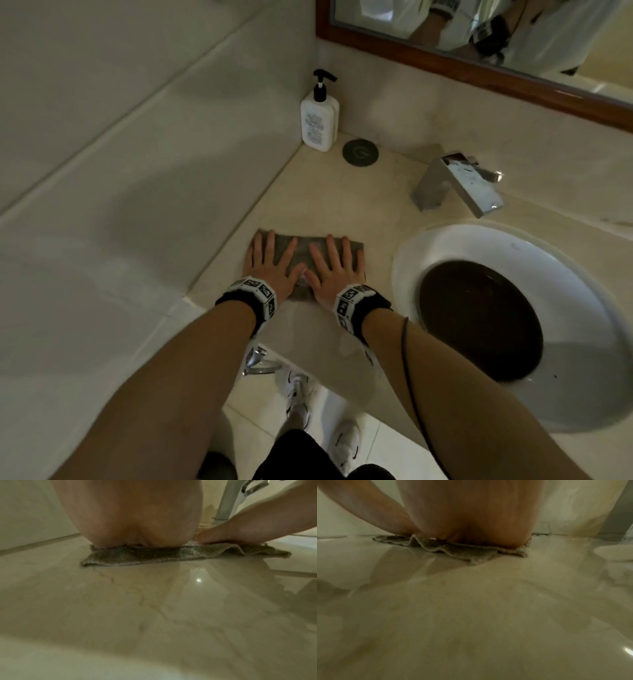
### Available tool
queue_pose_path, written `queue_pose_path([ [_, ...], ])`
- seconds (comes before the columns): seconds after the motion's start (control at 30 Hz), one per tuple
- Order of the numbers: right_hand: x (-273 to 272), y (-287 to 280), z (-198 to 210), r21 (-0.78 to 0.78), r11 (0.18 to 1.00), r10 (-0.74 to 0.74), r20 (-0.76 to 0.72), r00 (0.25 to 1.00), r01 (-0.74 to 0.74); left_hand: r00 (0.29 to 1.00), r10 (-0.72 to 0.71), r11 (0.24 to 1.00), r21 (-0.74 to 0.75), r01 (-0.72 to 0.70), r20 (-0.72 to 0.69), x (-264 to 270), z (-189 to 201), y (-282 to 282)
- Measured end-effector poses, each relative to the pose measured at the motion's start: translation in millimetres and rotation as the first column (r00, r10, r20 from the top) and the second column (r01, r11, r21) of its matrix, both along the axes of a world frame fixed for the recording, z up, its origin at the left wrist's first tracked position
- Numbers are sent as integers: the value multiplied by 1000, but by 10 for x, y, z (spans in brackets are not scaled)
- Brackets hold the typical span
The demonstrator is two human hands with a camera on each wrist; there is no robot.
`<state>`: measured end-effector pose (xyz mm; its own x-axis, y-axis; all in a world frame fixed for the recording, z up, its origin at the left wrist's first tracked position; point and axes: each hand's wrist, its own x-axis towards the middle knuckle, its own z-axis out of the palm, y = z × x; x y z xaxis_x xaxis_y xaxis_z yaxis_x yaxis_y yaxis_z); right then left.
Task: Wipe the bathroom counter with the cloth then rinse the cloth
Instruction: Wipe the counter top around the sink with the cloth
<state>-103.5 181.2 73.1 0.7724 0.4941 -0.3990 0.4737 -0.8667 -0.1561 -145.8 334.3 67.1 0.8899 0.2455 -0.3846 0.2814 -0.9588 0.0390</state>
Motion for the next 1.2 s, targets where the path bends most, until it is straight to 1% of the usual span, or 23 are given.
queue_pose_path([
  [0.17, -273, -179, 3, 4, 1000, 15, -9, 1000, -15, 1000, -5, 1000, 15, 5, 17, -268, -42, -169],
  [0.37, -267, -166, -33, 9, 1000, 0, -14, 1000, 0, 999, -38, 999, -5, 38, 6, -232, -40, -116],
  [0.47, -165, -102, -50, 12, 1000, -5, 16, 1000, 5, 999, -51, 998, -24, 51, -9, -95, -45, -35],
  [0.63, 74, 65, -65, 15, 998, -66, 39, 997, 66, 996, -91, 995, -46, 90, -23, 274, -40, 137],
  [0.9, 595, 387, -112, 33, 986, -165, 15, 986, 164, 991, -126, 990, -50, 128, 38, 890, -52, 453],
  [1.03, 745, 507, -107, 41, 983, -179, 31, 983, 178, 988, -145, 988, -47, 148, 59, 1018, -52, 574],
  [1.2, 781, 531, -52, 34, 982, -185, 1, 983, 185, 991, -103, 992, -66, 108, 83, 1002, -51, 579],
])
